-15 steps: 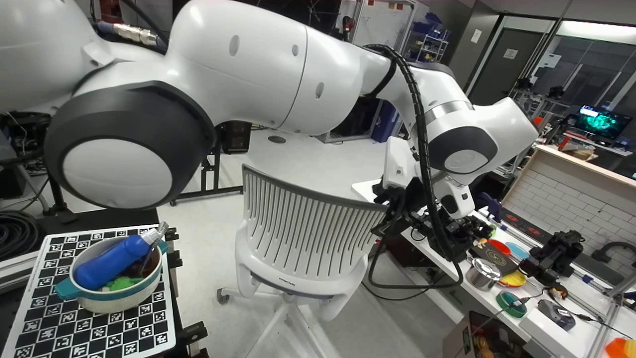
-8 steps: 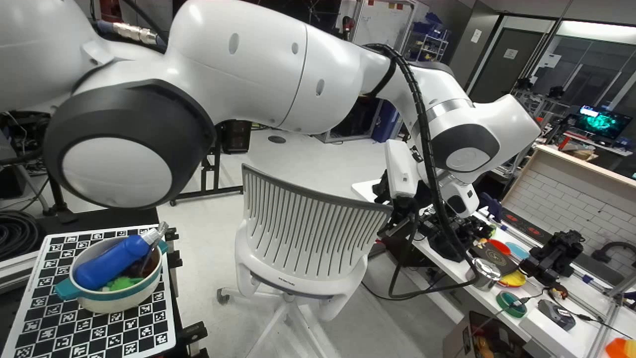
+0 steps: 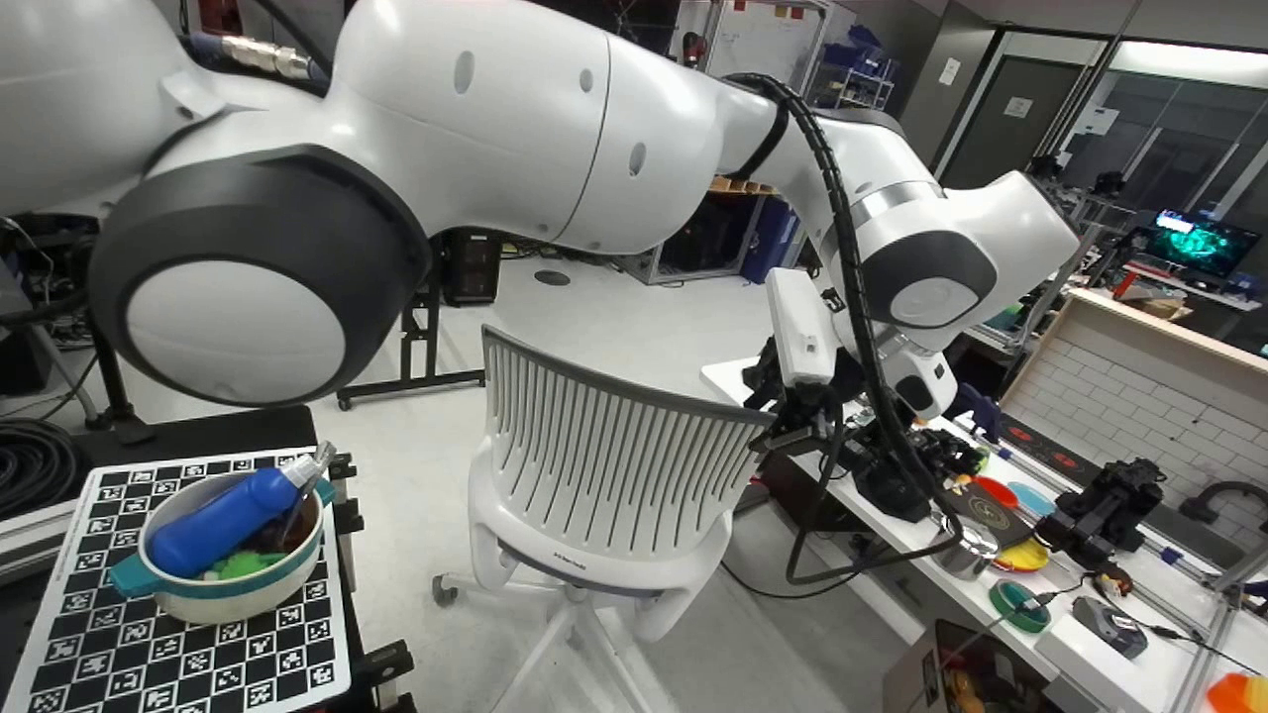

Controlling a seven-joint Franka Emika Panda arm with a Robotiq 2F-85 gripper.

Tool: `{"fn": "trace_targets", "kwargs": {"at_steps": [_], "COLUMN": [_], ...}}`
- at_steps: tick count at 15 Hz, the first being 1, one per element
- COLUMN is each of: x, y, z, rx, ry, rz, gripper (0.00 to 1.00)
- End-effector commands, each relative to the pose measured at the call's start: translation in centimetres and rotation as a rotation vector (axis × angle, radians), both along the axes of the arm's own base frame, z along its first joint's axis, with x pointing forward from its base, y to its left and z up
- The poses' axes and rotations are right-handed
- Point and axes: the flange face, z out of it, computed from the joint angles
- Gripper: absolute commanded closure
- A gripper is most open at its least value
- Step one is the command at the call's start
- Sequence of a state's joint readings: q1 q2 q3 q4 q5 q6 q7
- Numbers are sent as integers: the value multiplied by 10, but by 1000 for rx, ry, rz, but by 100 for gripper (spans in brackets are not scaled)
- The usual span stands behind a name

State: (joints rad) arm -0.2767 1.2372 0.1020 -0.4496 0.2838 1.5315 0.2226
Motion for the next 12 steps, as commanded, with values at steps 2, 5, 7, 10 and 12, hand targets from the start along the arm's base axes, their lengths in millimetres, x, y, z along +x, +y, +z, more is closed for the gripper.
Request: {"fn": "trace_targets", "kwargs": {"at_steps": [2, 5, 7, 10, 12], "x": [-1, -3, -6, -13, -21], "y": [-2, -5, -15, -38, -55], "z": [1, 0, -1, -12, -28], "rx": [-27, -38, -36, -35, -25], "ry": [32, 61, 84, 122, 162], "rz": [-45, -99, -143, -214, -258], "gripper": [80, 99, 100, 97, 97]}}
